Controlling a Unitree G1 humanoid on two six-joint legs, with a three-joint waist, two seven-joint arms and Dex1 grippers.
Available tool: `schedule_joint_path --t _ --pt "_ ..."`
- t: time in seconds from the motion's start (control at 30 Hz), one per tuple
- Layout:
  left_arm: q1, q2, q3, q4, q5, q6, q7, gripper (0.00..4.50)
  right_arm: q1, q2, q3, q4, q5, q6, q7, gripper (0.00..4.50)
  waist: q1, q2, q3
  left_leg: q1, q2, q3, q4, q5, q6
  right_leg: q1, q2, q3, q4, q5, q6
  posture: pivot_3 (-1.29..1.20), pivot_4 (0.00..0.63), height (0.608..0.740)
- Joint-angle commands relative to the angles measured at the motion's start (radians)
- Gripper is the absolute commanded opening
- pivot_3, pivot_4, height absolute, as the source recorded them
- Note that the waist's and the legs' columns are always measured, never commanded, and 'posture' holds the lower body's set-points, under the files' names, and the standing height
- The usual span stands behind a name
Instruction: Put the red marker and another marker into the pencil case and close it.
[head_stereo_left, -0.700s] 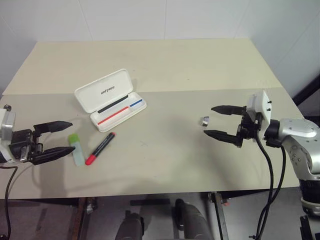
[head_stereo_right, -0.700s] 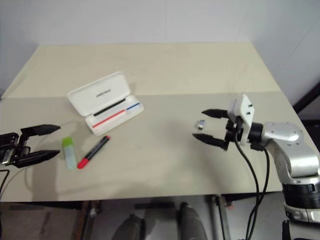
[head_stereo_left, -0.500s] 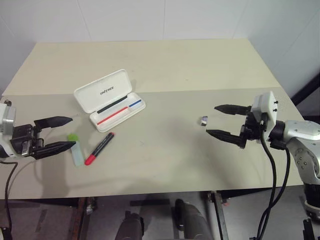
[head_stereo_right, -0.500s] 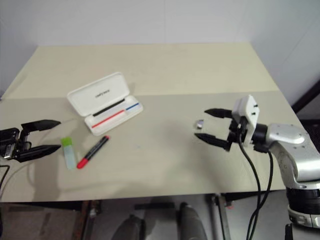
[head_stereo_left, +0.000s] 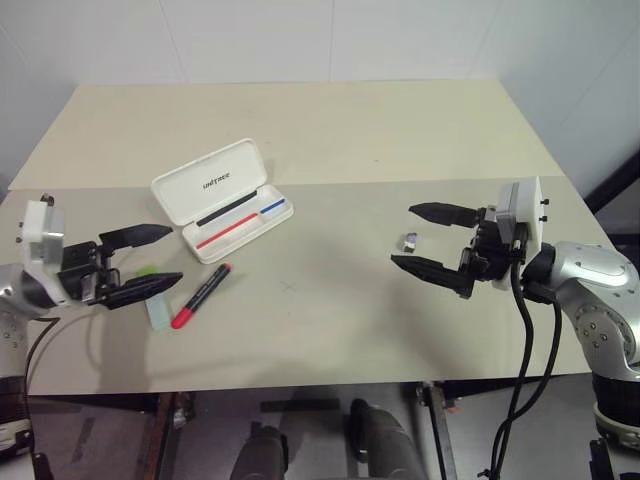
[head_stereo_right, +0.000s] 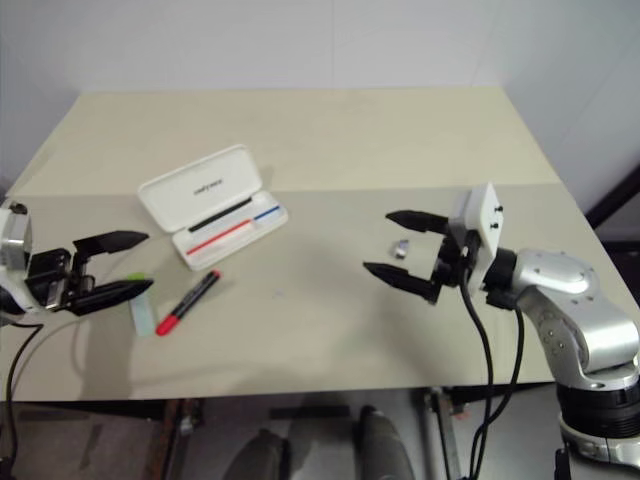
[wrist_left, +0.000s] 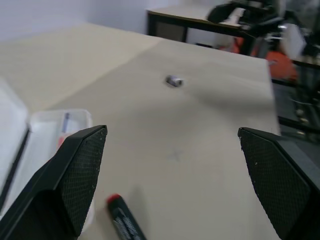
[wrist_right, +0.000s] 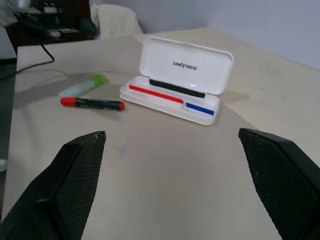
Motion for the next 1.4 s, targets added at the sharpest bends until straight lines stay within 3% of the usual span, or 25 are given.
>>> schedule_joint_path --t 0.03,0.23,0.43,0.73,1.03,1.13,1.4 --pt "-0.02 -0.037 -0.041 -0.031 0.037 0.004 0.089 4.47 0.05 -0.007 -0.023 -0.065 0.039 0.001 0.007 4.5 0.004 0.0 0.0 0.0 0.0 0.0 0.0 0.0 0.0 0.0 0.0 0.0 0.0 0.0 0.0 0.0 0.15 0.74" --pt "-0.14 -0.11 -0.139 0.068 0.122 -0.027 0.172 4.47 0.166 0.014 -0.07 -0.146 0.111 0.004 -0.017 4.5 0.022 -0.002 0.0 0.0 0.0 0.0 0.001 0.0 0.0 0.001 0.0 0.0 0.0 0.0 0.001 0.0 0.15 0.74" --pt "-0.29 -0.176 -0.256 0.278 0.243 -0.085 0.185 4.47 0.27 0.037 -0.082 -0.215 0.143 -0.026 -0.04 4.5 0.023 -0.005 -0.002 0.0 -0.001 0.0 0.005 0.0 0.0 0.002 0.0 0.0 0.002 0.001 0.001 0.0 0.15 0.74" --pt "-0.47 -0.203 -0.429 0.538 0.459 -0.129 0.211 4.47 0.327 0.041 -0.086 -0.248 0.097 -0.067 -0.105 4.5 0.022 -0.006 -0.002 0.001 -0.001 0.0 0.013 0.0 0.0 0.002 0.0 0.002 0.007 0.001 0.001 0.0 0.15 0.74" --pt "-0.592 -0.226 -0.498 0.726 0.589 -0.106 0.277 4.47 0.352 0.042 -0.091 -0.261 0.082 -0.093 -0.143 4.5 0.023 -0.008 -0.002 0.003 -0.002 0.0 0.013 0.001 0.001 0.004 0.0 0.003 0.008 0.001 0.001 0.0 0.15 0.74" --pt "-0.618 -0.234 -0.513 0.774 0.612 -0.108 0.274 4.47 0.351 0.045 -0.089 -0.258 0.076 -0.102 -0.153 4.5 0.021 -0.008 -0.002 0.006 -0.002 -0.002 0.013 0.001 0.002 0.013 0.0 0.003 0.006 0.0 0.0 0.0 0.15 0.74" --pt "-0.647 -0.247 -0.513 0.813 0.647 -0.138 0.303 1.97 0.335 0.032 -0.096 -0.229 0.069 -0.123 -0.15 4.5 0.02 -0.009 -0.003 0.009 -0.002 -0.003 0.013 0.003 0.003 0.018 0.0 0.002 0.002 0.002 -0.001 0.0 0.15 0.74"
